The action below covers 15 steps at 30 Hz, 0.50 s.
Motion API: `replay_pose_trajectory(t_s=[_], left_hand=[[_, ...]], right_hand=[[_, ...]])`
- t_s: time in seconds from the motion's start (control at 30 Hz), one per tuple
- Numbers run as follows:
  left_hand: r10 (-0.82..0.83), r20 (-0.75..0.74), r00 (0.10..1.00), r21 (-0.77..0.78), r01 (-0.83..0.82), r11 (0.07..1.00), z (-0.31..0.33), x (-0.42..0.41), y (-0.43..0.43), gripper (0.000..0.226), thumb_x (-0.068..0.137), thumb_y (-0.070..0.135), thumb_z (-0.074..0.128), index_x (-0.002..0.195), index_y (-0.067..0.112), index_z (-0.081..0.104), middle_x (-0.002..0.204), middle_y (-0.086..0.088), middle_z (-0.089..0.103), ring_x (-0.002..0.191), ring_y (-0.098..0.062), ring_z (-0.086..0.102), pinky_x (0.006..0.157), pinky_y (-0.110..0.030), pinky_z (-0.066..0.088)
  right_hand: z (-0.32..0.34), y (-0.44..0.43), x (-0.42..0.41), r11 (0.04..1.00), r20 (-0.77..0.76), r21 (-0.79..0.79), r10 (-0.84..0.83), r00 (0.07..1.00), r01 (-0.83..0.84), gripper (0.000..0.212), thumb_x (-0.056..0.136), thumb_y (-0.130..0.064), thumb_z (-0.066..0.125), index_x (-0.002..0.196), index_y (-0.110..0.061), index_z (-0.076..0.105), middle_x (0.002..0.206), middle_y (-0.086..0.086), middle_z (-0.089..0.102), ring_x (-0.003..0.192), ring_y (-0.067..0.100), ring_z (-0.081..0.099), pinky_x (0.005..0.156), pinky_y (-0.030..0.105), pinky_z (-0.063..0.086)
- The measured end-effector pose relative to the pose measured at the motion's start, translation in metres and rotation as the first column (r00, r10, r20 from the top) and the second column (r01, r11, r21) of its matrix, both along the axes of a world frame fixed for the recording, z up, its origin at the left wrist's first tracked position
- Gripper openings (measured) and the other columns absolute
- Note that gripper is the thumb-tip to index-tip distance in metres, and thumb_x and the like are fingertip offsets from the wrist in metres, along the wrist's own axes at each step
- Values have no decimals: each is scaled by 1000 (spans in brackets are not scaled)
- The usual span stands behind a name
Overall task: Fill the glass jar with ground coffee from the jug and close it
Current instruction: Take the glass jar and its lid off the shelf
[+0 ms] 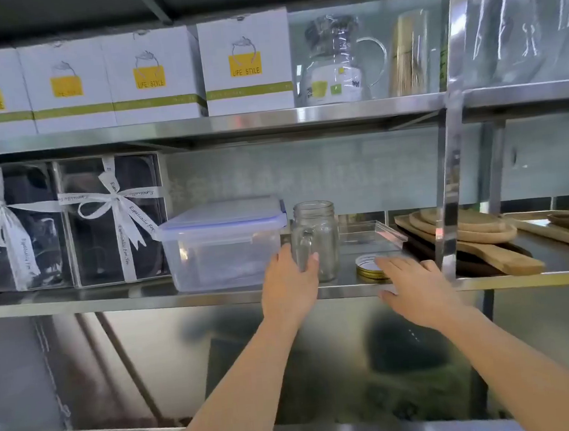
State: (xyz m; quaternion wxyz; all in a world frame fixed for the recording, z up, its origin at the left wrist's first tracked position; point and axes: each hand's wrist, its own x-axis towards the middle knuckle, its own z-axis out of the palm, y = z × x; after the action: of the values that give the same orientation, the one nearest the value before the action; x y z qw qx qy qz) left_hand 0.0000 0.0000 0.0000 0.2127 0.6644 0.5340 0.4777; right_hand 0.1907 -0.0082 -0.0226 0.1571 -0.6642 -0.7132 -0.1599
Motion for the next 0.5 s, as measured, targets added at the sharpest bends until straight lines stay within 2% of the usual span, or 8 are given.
replay_pose_trajectory(t_s=[0.07, 0.27, 0.4, 0.5], left_hand=[[-37, 105, 994, -68, 45, 997, -2, 1, 5, 50, 95, 36, 46, 138, 12, 40, 145, -5, 45, 133, -23, 41, 107, -35, 33], [-21, 140, 990, -95, 35, 995, -6, 5, 15, 50, 93, 36, 50, 135, 9, 45, 140, -7, 48, 128, -25, 45, 107, -38, 34], [-2, 144, 990, -98, 16, 995, -5, 9, 21, 29, 92, 32, 55, 112, 12, 57, 123, -9, 58, 114, -27, 54, 103, -46, 42], [-34, 228, 973, -127, 65, 990, -5, 8, 23, 15, 94, 26, 52, 102, 13, 55, 104, -4, 61, 100, -23, 57, 90, -37, 46]], right_hand=[[-3, 6, -2, 1000, -7, 11, -1, 1000, 1, 46, 95, -35, 46, 137, -21, 34, 144, -1, 41, 131, 17, 34, 106, 36, 25], [-7, 10, -8, 994, 9, 102, -32, 999, 31, 33, 95, -27, 49, 127, -19, 48, 133, 0, 53, 122, 18, 43, 102, 34, 27], [-11, 11, -9, 987, 20, 152, -50, 999, 46, 26, 94, -16, 50, 120, -20, 54, 125, -1, 59, 114, 17, 49, 95, 33, 29], [-13, 8, -5, 986, -33, 166, -21, 999, 26, 28, 91, -9, 53, 118, -18, 57, 123, 0, 61, 110, 18, 52, 91, 32, 37]])
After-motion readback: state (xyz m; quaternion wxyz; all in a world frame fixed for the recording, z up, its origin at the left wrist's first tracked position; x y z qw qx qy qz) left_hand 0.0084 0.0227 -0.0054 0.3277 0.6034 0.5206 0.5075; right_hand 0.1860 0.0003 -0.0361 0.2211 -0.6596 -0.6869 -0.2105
